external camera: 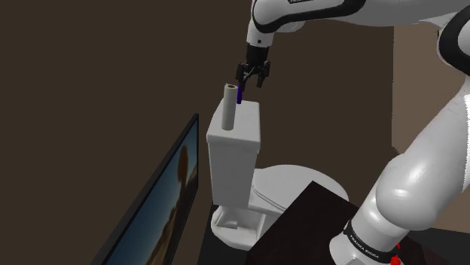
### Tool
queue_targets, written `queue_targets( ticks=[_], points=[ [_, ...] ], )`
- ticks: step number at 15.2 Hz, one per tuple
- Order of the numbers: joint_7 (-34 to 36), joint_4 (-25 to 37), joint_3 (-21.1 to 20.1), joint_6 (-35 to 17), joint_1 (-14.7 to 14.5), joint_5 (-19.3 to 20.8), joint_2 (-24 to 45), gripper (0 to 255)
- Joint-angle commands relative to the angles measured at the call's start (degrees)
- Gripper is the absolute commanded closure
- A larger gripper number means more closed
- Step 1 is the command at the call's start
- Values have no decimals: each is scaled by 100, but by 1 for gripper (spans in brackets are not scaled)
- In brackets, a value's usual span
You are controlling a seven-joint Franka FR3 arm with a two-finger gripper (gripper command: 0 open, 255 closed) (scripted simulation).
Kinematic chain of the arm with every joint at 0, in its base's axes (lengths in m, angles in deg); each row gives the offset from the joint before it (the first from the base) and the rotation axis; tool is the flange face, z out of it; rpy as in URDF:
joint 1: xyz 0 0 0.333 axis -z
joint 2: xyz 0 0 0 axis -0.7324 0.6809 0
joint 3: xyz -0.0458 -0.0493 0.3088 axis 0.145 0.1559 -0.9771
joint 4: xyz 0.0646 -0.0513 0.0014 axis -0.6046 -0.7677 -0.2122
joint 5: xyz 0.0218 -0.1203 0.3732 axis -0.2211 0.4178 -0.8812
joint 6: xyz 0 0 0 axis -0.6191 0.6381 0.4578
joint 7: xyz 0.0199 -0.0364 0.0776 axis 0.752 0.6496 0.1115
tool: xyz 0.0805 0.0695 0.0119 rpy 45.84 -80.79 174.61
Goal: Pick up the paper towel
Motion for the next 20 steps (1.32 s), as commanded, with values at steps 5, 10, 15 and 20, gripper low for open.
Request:
queue_targets(
  ticks=[5,10,15,20],
  points=[
    [-42,1588,-4,90,1,152,1388,0],
    [-43,1791,1,-76,1,193,1730,0],
    [-16,1426,3,-431,4,201,1720,0],
    [-14,1451,2,-413,2,201,1728,255]
  ],
)
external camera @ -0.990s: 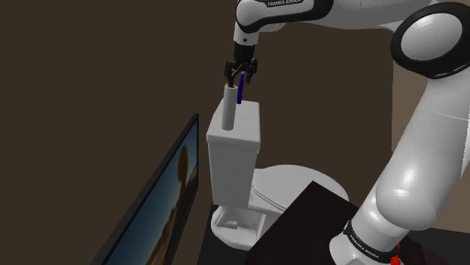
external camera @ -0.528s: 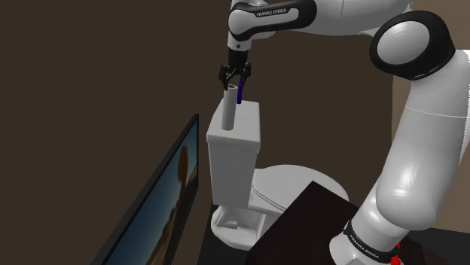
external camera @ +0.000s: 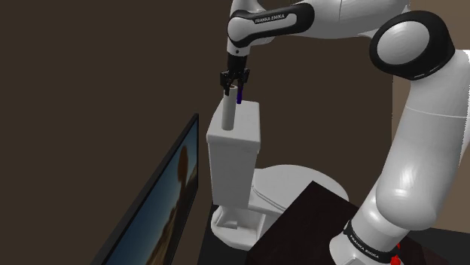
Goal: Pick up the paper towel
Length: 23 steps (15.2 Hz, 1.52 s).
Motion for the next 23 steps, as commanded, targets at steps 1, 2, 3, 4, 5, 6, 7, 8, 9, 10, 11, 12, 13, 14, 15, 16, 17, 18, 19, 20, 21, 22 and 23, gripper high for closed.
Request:
queue_targets(
  ticks=[1,2,3,4,5,6,7,8,9,10,11,12,13,14,15,16,17,18,19,20,21,22,23],
  points=[
    [-1,-4,5,1,4,4,6,255],
    [-2,-2,5,1,4,4,8,255],
    [-1,-1,4,1,4,4,9,255],
    [0,-2,4,1,3,4,8,255],
    [-1,-4,4,1,4,4,5,255],
    [-1,-32,5,-17,5,4,-4,255],
    [-7,44,4,60,5,2,-5,255],
    [-13,121,4,136,4,0,-5,255],
    [-19,203,3,214,3,-2,-1,255],
    [-25,285,3,293,3,-4,2,255],
    [-31,369,3,371,2,-5,8,255],
    [-37,455,2,450,1,-7,14,255],
    [-43,543,2,530,1,-8,23,255],
    [-49,634,1,611,0,-10,32,255],
    [-55,727,1,692,-1,-11,44,255],
    [-61,823,1,774,-2,-12,57,255],
    [-67,921,1,857,-3,-13,72,255],
    [-73,1021,0,941,-4,-14,89,255],
    [-79,1125,0,1026,-5,-15,107,255],
    [-85,1231,0,1111,-5,-16,128,255],
    [-91,1341,0,1198,-6,-16,150,255],
    [-92,1355,0,1211,-7,-16,153,255],
    [-92,1357,0,1211,-7,-16,154,255]
  ],
)
